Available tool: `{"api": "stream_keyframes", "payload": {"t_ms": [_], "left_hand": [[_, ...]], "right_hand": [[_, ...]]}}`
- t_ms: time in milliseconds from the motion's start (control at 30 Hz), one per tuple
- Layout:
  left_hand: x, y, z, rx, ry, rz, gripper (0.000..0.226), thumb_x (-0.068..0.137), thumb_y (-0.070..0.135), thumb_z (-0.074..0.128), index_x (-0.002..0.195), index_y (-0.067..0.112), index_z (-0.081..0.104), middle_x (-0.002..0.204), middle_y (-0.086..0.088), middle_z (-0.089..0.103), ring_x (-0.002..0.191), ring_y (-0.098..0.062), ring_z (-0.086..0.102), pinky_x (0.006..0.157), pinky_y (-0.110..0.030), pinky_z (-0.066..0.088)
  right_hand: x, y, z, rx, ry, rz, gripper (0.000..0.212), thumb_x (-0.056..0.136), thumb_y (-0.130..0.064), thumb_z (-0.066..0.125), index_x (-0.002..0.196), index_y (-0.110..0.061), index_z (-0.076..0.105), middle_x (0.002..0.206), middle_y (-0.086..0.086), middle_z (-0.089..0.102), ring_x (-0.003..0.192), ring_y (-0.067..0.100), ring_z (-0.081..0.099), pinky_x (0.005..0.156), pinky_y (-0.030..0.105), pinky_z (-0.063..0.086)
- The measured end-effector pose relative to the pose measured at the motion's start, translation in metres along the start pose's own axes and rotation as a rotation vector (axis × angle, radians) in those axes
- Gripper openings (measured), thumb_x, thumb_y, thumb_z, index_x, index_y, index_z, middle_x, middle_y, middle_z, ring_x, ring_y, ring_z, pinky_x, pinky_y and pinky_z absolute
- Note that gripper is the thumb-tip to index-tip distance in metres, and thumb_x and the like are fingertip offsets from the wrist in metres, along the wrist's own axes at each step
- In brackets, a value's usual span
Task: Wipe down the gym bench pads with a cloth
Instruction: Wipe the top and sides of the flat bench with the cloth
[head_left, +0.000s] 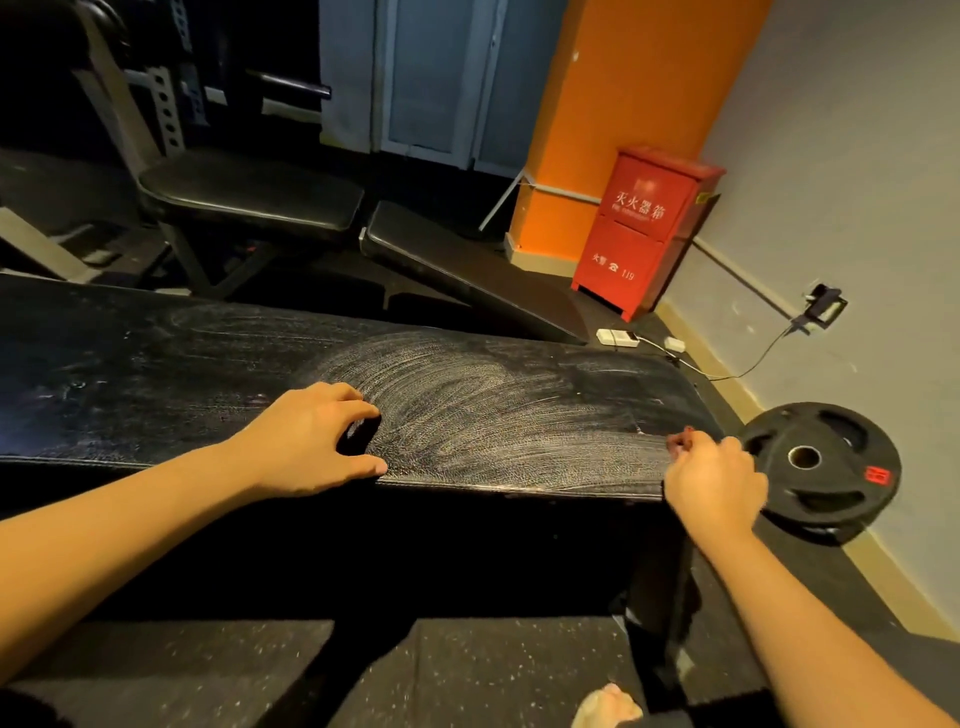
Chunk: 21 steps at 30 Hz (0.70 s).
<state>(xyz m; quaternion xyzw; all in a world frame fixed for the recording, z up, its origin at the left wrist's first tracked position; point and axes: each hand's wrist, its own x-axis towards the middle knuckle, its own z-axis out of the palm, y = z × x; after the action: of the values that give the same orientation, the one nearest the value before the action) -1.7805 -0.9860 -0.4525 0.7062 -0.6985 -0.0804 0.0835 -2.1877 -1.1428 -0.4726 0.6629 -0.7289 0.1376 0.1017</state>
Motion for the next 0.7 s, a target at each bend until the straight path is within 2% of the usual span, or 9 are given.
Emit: {"api": "stream_keyframes", "payload": {"t_ms": [100, 200, 300, 333, 400, 467, 500, 567, 700], "left_hand": [[0.002, 0.008, 0.0, 0.007, -0.013, 0.001, 0.077, 0.085, 0.074, 0.059, 0.148, 0.029, 0.05, 0.144, 0.007, 0.05, 0.131, -0.014, 0.047, 0.108, -0.034, 0.041], [0.004, 0.013, -0.002, 0.02, -0.027, 0.006, 0.076, 0.087, 0.072, 0.059, 0.147, 0.027, 0.05, 0.144, 0.006, 0.051, 0.13, -0.015, 0.048, 0.107, -0.034, 0.041], [-0.001, 0.016, -0.009, 0.028, -0.055, 0.0, 0.075, 0.086, 0.071, 0.061, 0.146, 0.028, 0.051, 0.143, 0.007, 0.052, 0.129, -0.014, 0.05, 0.106, -0.033, 0.041], [-0.002, 0.016, -0.011, 0.001, -0.056, -0.001, 0.072, 0.085, 0.068, 0.063, 0.145, 0.029, 0.052, 0.142, 0.009, 0.053, 0.128, -0.012, 0.05, 0.107, -0.032, 0.041], [-0.004, 0.016, -0.02, -0.249, -0.069, -0.028, 0.058, 0.089, 0.046, 0.07, 0.143, 0.035, 0.053, 0.142, 0.013, 0.054, 0.127, -0.006, 0.051, 0.111, -0.033, 0.04], [-0.007, 0.017, -0.028, -0.572, -0.087, -0.017, 0.058, 0.089, 0.02, 0.073, 0.14, 0.041, 0.056, 0.141, 0.02, 0.055, 0.129, 0.002, 0.05, 0.116, -0.034, 0.037], [-0.009, 0.019, -0.031, -0.653, -0.076, 0.005, 0.059, 0.088, 0.015, 0.074, 0.138, 0.042, 0.057, 0.139, 0.023, 0.058, 0.129, 0.006, 0.051, 0.115, -0.031, 0.036], [-0.014, 0.024, -0.034, -0.71, -0.001, 0.038, 0.054, 0.087, 0.017, 0.078, 0.134, 0.039, 0.062, 0.13, 0.026, 0.064, 0.123, 0.011, 0.054, 0.111, -0.025, 0.036], [-0.019, 0.026, -0.04, -0.695, 0.157, 0.043, 0.035, 0.081, 0.029, 0.085, 0.114, 0.031, 0.072, 0.113, 0.018, 0.071, 0.111, 0.005, 0.062, 0.102, -0.024, 0.042]], "right_hand": [[-0.033, -0.037, -0.007, 0.033, 0.063, -0.005, 0.027, 0.09, -0.016, 0.061, 0.116, -0.016, 0.07, 0.108, 0.018, 0.061, 0.099, 0.04, 0.057, 0.081, 0.045, 0.045], [-0.097, -0.104, -0.018, 0.24, 0.075, -0.321, 0.017, 0.092, -0.021, 0.061, 0.106, -0.024, 0.07, 0.097, 0.006, 0.059, 0.089, 0.03, 0.057, 0.073, 0.04, 0.044], [-0.135, -0.158, -0.03, 0.467, -0.202, -0.639, 0.022, 0.1, -0.032, 0.05, 0.114, -0.031, 0.066, 0.103, -0.001, 0.055, 0.096, 0.021, 0.054, 0.082, 0.039, 0.047], [-0.134, -0.167, -0.039, 0.575, -0.338, -0.661, 0.024, 0.101, -0.033, 0.049, 0.115, -0.031, 0.067, 0.102, -0.002, 0.057, 0.096, 0.021, 0.056, 0.085, 0.04, 0.048], [-0.121, -0.174, -0.057, 0.84, -0.58, -0.577, 0.025, 0.102, -0.03, 0.049, 0.115, -0.028, 0.07, 0.095, -0.008, 0.065, 0.093, 0.015, 0.062, 0.086, 0.035, 0.051], [-0.106, -0.175, -0.071, 1.028, -0.742, -0.5, 0.023, 0.105, -0.025, 0.05, 0.117, -0.025, 0.07, 0.095, -0.016, 0.069, 0.091, 0.004, 0.064, 0.085, 0.023, 0.05], [-0.101, -0.177, -0.076, 1.071, -0.804, -0.492, 0.022, 0.106, -0.024, 0.05, 0.115, -0.024, 0.07, 0.096, -0.015, 0.07, 0.092, 0.004, 0.065, 0.088, 0.023, 0.049], [-0.096, -0.185, -0.084, 1.12, -0.864, -0.486, 0.024, 0.107, -0.024, 0.049, 0.099, -0.025, 0.071, 0.092, -0.01, 0.073, 0.09, 0.009, 0.067, 0.092, 0.031, 0.051], [-0.091, -0.197, -0.09, 1.117, -0.842, -0.495, 0.039, 0.108, -0.029, 0.045, 0.083, -0.026, 0.074, 0.076, -0.011, 0.073, 0.075, 0.008, 0.066, 0.079, 0.027, 0.049]]}}
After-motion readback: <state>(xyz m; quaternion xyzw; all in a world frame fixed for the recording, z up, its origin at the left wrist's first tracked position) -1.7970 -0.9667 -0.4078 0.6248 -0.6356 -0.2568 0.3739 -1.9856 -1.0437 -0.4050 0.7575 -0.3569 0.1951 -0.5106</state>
